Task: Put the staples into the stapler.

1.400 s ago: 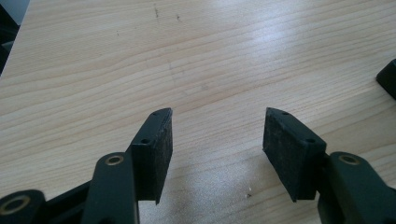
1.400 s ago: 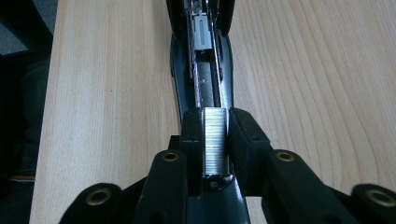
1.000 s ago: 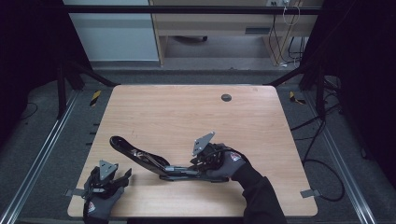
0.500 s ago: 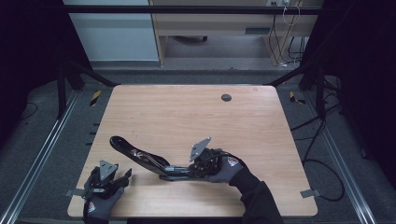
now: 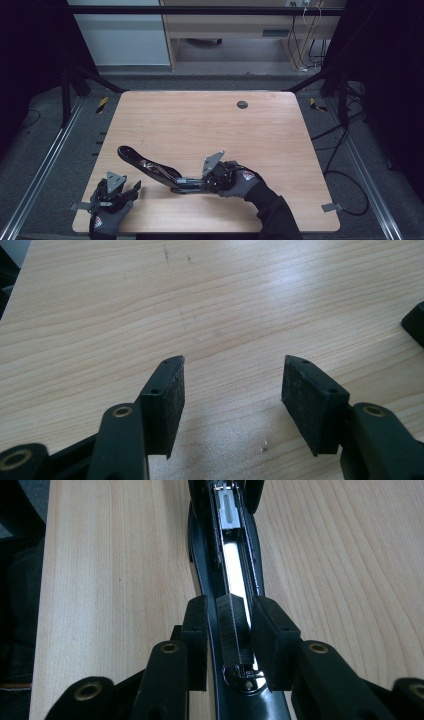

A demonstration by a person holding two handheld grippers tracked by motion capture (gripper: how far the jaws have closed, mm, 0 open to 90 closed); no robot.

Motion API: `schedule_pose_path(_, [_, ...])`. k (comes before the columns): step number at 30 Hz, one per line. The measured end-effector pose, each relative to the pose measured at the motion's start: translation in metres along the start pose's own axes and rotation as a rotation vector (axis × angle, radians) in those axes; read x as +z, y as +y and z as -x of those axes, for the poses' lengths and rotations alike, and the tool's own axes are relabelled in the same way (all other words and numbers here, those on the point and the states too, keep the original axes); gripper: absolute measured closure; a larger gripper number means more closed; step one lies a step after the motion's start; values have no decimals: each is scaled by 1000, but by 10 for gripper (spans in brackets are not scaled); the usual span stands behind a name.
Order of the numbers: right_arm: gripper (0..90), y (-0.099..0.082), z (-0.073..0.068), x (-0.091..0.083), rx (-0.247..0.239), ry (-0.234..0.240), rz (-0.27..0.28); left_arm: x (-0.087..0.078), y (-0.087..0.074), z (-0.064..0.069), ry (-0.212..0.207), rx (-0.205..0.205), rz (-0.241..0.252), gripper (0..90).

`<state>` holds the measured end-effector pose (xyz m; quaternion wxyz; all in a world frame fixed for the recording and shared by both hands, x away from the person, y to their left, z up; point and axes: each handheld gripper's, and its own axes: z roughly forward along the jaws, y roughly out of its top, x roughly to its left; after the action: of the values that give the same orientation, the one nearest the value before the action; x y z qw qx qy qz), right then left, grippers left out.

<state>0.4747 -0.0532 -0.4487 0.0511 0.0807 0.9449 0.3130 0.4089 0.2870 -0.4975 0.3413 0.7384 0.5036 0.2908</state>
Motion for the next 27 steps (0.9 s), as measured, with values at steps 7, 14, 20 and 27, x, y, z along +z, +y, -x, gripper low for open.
schedule_pose_path(7, [753,1,-3,1,-25,-39,-3,0,0,0,-1,-1,0,419])
schedule_pose_path(14, [812,0,1,-7,-12,-51,33,0,0,0,0,1,-2,419])
schedule_pose_path(20, [813,-1,1,-7,-12,-54,29,0,0,0,0,0,-2,419])
schedule_pose_path(27, [899,1,2,-13,-13,-67,38,0,0,0,-1,0,-2,419])
